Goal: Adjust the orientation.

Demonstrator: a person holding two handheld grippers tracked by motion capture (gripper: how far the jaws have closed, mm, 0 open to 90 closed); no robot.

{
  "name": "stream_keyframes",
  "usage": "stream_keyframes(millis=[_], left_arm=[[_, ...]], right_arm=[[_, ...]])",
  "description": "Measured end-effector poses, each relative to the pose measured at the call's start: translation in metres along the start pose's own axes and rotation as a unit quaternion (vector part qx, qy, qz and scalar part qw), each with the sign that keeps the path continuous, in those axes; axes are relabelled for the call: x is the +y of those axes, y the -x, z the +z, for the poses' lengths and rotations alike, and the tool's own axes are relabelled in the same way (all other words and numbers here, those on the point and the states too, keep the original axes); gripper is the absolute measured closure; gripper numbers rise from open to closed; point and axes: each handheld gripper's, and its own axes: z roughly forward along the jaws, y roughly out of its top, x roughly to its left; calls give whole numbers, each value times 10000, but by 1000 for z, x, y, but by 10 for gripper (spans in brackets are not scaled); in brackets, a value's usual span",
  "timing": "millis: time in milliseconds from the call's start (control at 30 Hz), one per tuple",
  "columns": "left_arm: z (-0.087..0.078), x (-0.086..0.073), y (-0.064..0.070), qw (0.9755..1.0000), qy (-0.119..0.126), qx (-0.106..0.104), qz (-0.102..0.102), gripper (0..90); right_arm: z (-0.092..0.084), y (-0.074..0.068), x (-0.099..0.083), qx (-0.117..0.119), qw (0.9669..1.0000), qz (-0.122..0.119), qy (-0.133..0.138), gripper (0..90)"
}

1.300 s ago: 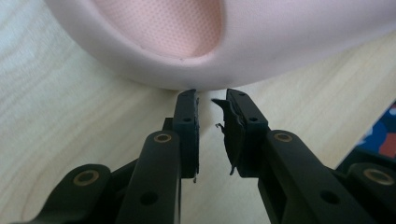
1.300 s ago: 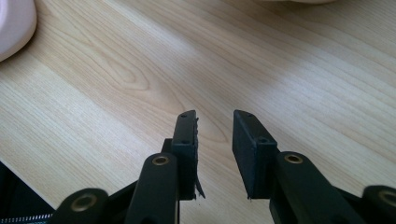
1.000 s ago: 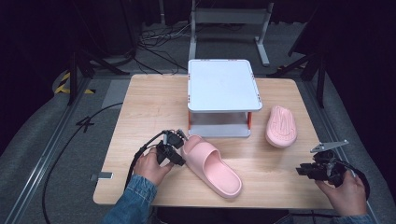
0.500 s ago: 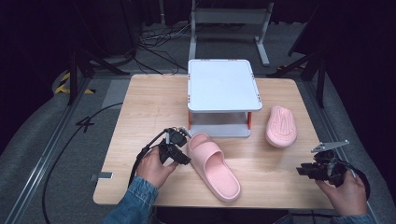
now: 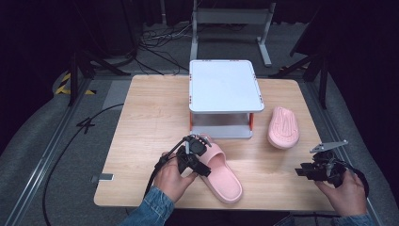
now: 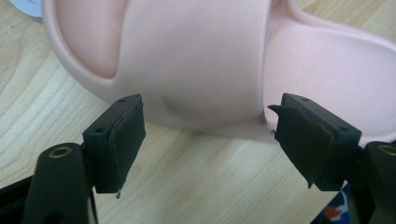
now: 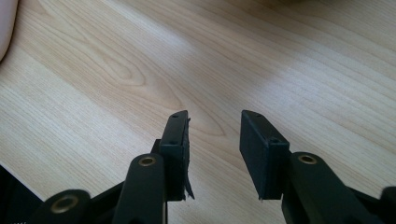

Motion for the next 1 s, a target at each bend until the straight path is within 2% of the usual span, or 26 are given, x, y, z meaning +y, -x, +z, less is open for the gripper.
stream_keyframes(millis=[133, 233, 300, 367, 467, 567, 633, 667, 733, 867, 933, 1000], left_arm=[[6, 3, 6, 9998, -48, 185, 77, 233], [13, 5, 8, 9987, -170, 475, 115, 252], [14, 5, 5, 9992, -159, 367, 14, 253], [13, 4, 3, 9993, -136, 346, -54, 290], [10, 2, 0, 9993, -95, 361, -43, 392], [8, 1, -2, 9993, -101, 364, -33, 437], [7, -1, -5, 9992, -90, 393, -25, 527], [6, -2, -7, 9991, -84, 404, -54, 527], [4, -5, -14, 9990, -60, 432, -127, 591], [3, -7, -19, 9988, -44, 451, -170, 591], [4, -8, -22, 9983, -17, 522, -276, 483], [5, -8, -23, 9979, -3, 559, -322, 448]], right_arm=[[2, 0, 0, 45, 10000, -16, -16, 625], [2, -1, 0, 56, 10000, -25, -22, 625], [2, -1, 0, 69, 10000, -33, -30, 625], [2, -2, 0, 71, 10000, -25, -13, 627], [1, -1, 0, 66, 10000, -44, 3, 628], [2, -1, 0, 78, 10000, -36, -9, 628], [2, -2, 0, 84, 9999, -60, -24, 628], [2, -2, 0, 84, 9999, -60, -24, 628], [3, -1, 1, 77, 9999, -82, 4, 628], [3, -2, 1, 89, 9999, -82, -24, 627], [4, -3, 2, 88, 9999, -116, -40, 627], [4, -4, 2, 92, 9999, -120, -40, 627]])
